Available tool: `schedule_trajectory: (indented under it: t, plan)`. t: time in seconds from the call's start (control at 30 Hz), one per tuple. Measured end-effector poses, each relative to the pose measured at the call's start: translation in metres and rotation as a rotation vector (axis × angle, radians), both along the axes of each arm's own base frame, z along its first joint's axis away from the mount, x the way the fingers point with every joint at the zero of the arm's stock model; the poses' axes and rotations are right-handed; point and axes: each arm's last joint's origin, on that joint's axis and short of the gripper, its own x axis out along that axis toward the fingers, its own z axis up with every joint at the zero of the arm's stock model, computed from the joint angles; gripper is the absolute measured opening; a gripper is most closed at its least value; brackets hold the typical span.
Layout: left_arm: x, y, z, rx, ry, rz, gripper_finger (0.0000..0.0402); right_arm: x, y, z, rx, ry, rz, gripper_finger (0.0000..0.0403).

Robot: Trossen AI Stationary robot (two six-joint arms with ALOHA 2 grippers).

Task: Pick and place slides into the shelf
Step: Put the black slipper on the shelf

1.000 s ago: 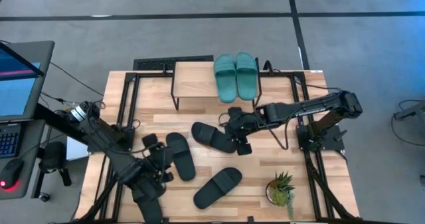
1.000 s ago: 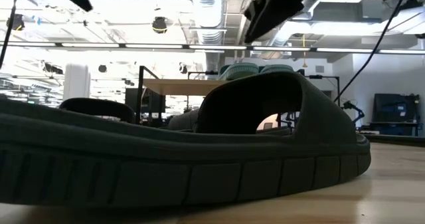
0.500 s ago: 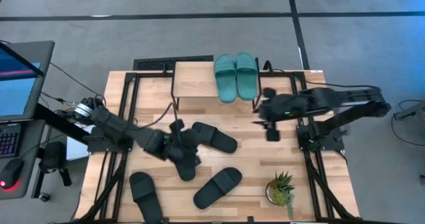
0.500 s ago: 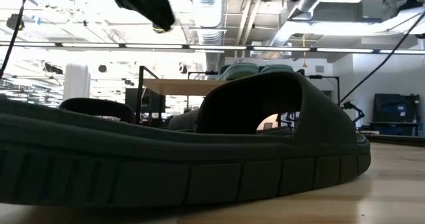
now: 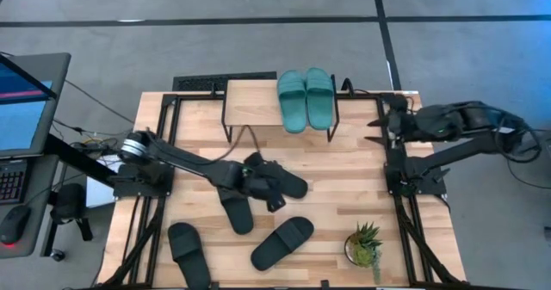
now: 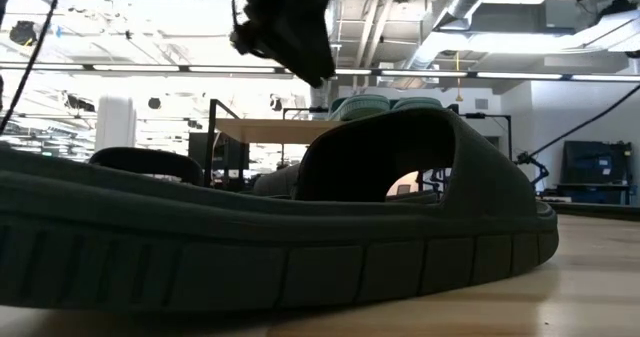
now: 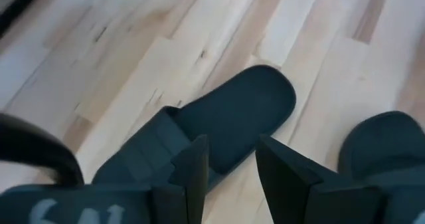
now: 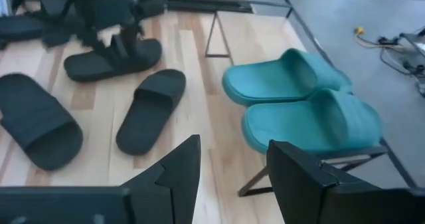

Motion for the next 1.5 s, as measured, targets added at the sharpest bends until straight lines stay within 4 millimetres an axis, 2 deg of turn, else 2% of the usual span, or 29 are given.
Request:
schedule_trajectory:
  t: [0.27,0.4,0.53,0.73,0.93,1.33,1.5]
  plan:
    - [0.044,-0.003,-0.017,0.101,0.182,0.12,0.0116,-0.024,-0.005,0.003,-0.009,-0.052,-0.037,0.0161]
    - [0.064,-0.005,-0.025,0.121,0.241,0.105,0.0116,-0.026,-0.006,0.003,-0.012,-0.053,-0.042,0.0161]
    - [0.075,-0.002,-0.029,0.108,0.297,0.145,0.0116,-0.027,-0.006,0.002,-0.016,-0.036,-0.043,0.0161]
    - [0.082,0.006,-0.03,0.074,0.364,0.221,0.0116,-0.028,-0.006,0.0,-0.021,-0.013,-0.042,0.0161]
    - [0.089,0.009,-0.028,0.022,0.355,0.279,0.0116,-0.028,-0.006,0.0,-0.027,-0.008,-0.037,0.0161]
    - [0.084,0.006,-0.029,-0.017,0.383,0.326,0.0116,-0.028,-0.006,-0.001,-0.024,-0.004,-0.033,0.0161]
    - [0.079,0.003,-0.02,-0.026,0.401,0.35,0.0116,-0.028,-0.006,-0.001,-0.024,-0.004,-0.032,0.0161]
